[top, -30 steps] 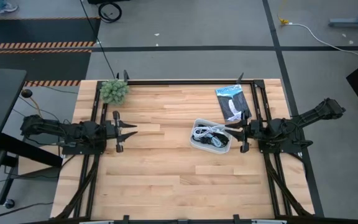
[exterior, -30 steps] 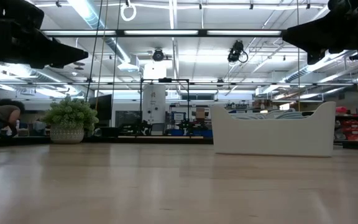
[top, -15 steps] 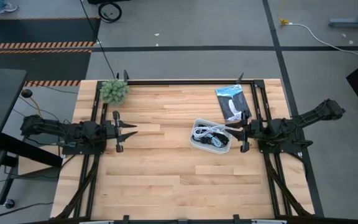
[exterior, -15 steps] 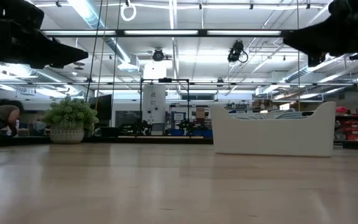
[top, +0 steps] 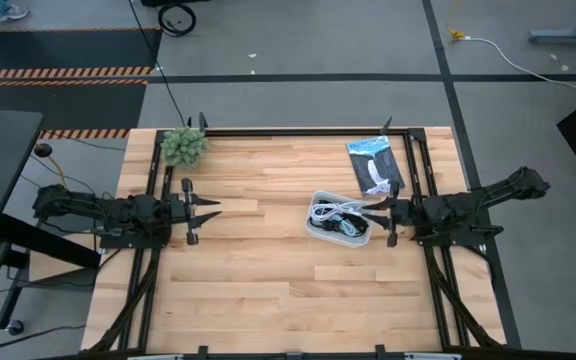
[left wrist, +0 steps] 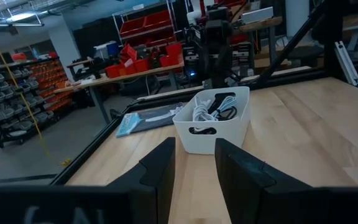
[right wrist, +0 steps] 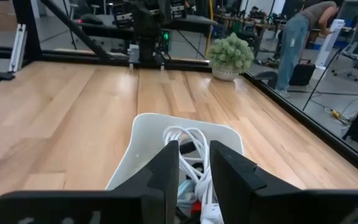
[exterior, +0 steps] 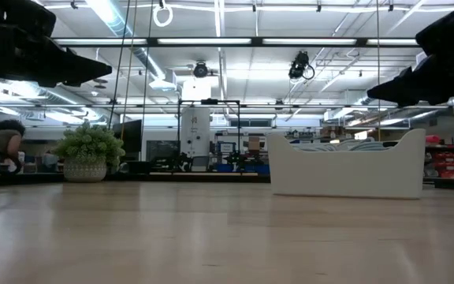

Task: Pick and place USB-C Cables
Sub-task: Return to home position

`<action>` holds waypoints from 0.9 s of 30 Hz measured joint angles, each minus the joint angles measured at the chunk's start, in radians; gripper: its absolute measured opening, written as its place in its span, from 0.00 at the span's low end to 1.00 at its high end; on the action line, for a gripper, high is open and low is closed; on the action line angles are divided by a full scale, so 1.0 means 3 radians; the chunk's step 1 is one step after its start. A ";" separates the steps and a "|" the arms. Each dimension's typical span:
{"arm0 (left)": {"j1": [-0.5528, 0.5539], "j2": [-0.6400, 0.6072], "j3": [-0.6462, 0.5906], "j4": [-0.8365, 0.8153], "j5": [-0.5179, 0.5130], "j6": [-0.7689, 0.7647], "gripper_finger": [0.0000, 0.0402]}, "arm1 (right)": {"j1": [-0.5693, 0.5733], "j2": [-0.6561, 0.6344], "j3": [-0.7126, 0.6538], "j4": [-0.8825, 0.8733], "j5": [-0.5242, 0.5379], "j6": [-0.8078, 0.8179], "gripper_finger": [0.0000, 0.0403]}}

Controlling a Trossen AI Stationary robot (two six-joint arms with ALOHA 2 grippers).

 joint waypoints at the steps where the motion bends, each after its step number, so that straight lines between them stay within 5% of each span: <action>1: 0.0000 0.0000 0.0000 0.0000 -0.0001 0.0000 0.30 | 0.0000 -0.0016 0.0000 -0.0008 -0.0011 0.0000 0.24; 27: -0.0001 0.0000 -0.0001 0.0001 0.0000 0.0000 0.30 | 0.0000 -0.0107 0.0000 -0.0001 -0.0021 -0.0006 0.24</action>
